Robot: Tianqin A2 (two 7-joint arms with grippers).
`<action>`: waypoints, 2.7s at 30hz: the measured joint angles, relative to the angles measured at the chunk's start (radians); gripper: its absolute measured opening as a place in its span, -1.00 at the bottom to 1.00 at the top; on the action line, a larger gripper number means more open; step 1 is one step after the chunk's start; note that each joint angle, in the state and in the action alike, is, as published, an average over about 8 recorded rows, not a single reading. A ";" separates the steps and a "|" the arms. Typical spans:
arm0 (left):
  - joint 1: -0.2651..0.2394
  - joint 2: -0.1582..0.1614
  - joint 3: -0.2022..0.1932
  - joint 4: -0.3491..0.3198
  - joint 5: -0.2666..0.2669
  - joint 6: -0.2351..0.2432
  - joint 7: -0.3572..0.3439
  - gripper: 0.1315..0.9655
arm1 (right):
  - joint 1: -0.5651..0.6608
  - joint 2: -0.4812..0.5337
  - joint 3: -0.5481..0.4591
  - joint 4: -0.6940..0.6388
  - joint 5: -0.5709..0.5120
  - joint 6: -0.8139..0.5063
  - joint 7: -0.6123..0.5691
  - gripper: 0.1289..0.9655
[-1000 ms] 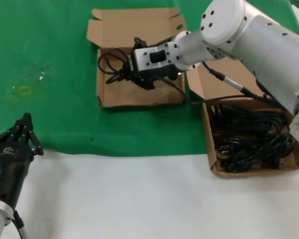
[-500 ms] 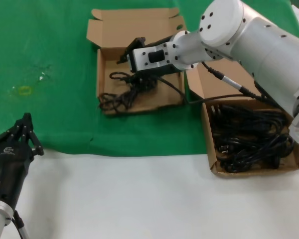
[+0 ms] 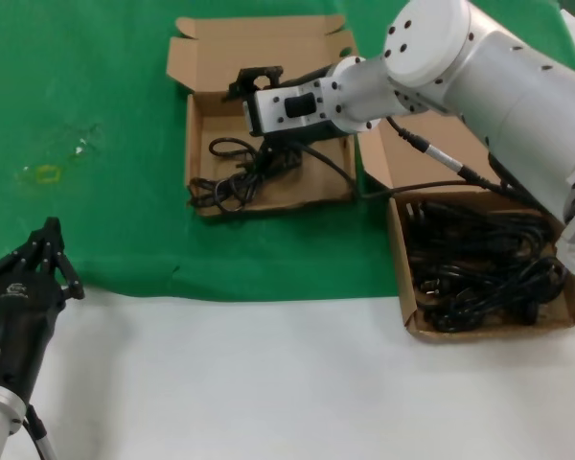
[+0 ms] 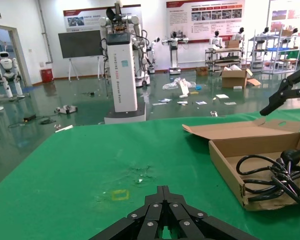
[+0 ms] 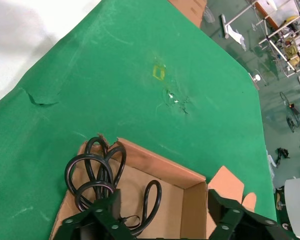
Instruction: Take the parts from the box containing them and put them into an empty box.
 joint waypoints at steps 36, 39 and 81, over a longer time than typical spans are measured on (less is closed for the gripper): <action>0.000 0.000 0.000 0.000 0.000 0.000 0.000 0.03 | -0.497 0.103 0.397 0.438 0.011 0.234 0.167 0.98; 0.000 0.000 0.000 0.000 0.000 0.000 0.000 0.23 | -0.555 0.115 0.442 0.489 0.012 0.261 0.186 1.00; 0.000 0.000 0.000 0.000 0.000 0.000 0.000 1.00 | -1.357 0.282 1.082 1.196 0.030 0.639 0.455 1.00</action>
